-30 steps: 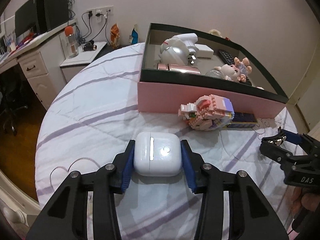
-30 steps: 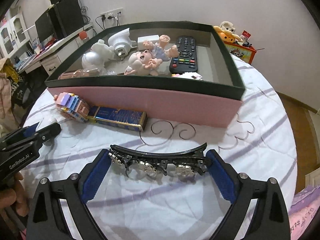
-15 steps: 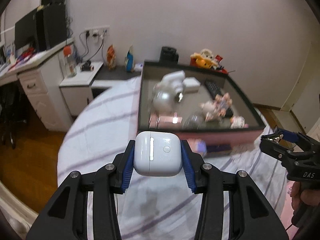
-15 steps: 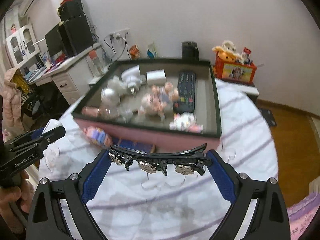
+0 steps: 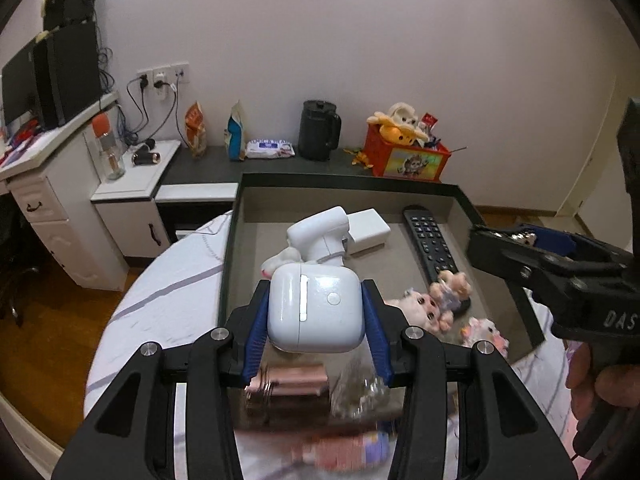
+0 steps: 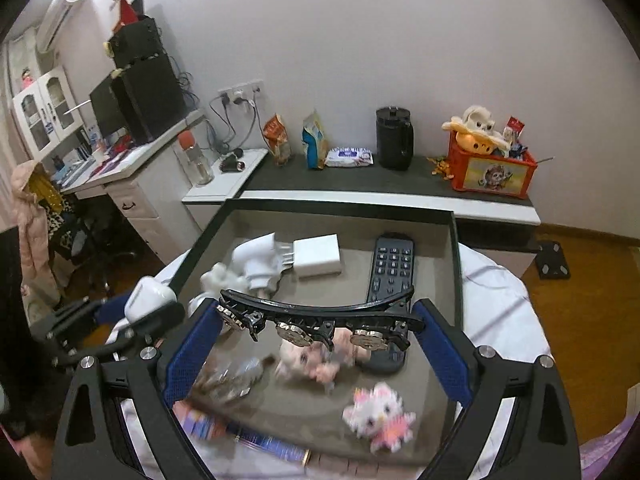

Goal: Organize rigid objects
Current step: 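Carry the earbuds case and hair clip into the pink box, then open both tools to release the earbuds case and hair clip inside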

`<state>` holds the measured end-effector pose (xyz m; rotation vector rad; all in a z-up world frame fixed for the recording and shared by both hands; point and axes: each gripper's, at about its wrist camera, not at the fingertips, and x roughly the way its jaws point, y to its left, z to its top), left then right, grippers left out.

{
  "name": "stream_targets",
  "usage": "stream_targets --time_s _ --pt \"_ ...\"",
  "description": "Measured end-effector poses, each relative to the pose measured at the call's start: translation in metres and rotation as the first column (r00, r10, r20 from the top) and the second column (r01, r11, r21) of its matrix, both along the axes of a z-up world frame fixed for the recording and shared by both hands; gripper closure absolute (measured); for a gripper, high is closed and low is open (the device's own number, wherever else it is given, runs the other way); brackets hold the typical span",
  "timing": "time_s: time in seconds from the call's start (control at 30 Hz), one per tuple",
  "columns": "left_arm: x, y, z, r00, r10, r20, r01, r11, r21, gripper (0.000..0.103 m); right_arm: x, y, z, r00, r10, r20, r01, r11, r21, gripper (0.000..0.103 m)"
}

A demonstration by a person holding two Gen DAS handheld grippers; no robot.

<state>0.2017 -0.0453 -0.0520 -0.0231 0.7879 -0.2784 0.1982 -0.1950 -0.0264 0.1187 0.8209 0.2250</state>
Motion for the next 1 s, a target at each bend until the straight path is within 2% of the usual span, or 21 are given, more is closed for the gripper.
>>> stream_targets --time_s 0.2,0.4,0.43,0.53,0.57,0.83,1.0 --pt "0.025 -0.010 -0.014 0.999 -0.005 -0.034 0.006 1.000 0.022 0.059 0.035 0.001 -0.027 0.997 -0.005 -0.081 0.007 0.999 0.032 0.007" --pt "0.033 -0.015 -0.022 0.999 0.007 -0.045 -0.004 0.998 0.063 0.058 0.043 0.001 -0.043 0.993 -0.032 -0.116 0.035 0.999 0.028 0.007" --pt "0.033 -0.015 -0.023 0.999 0.015 -0.044 -0.012 0.997 0.073 0.055 0.043 0.001 -0.045 0.992 -0.036 -0.121 0.039 0.999 0.024 0.006" --pt "0.033 -0.012 -0.023 0.999 0.043 -0.033 -0.040 0.995 0.090 0.031 0.042 0.001 -0.047 0.990 -0.048 -0.131 0.050 0.999 0.014 0.003" --pt "0.032 -0.011 -0.022 0.998 0.050 -0.026 -0.047 0.994 0.095 0.029 0.041 0.001 -0.047 0.990 -0.051 -0.132 0.053 0.999 0.013 0.000" --pt "0.023 -0.006 -0.014 0.997 0.080 -0.013 -0.078 0.991 0.107 0.010 0.031 0.000 -0.039 0.990 -0.067 -0.126 0.071 0.997 0.027 0.000" --pt "0.007 -0.003 0.000 0.996 0.088 0.021 -0.090 0.989 0.117 0.005 0.013 -0.001 -0.026 0.991 -0.081 -0.102 0.086 0.995 0.047 0.000"
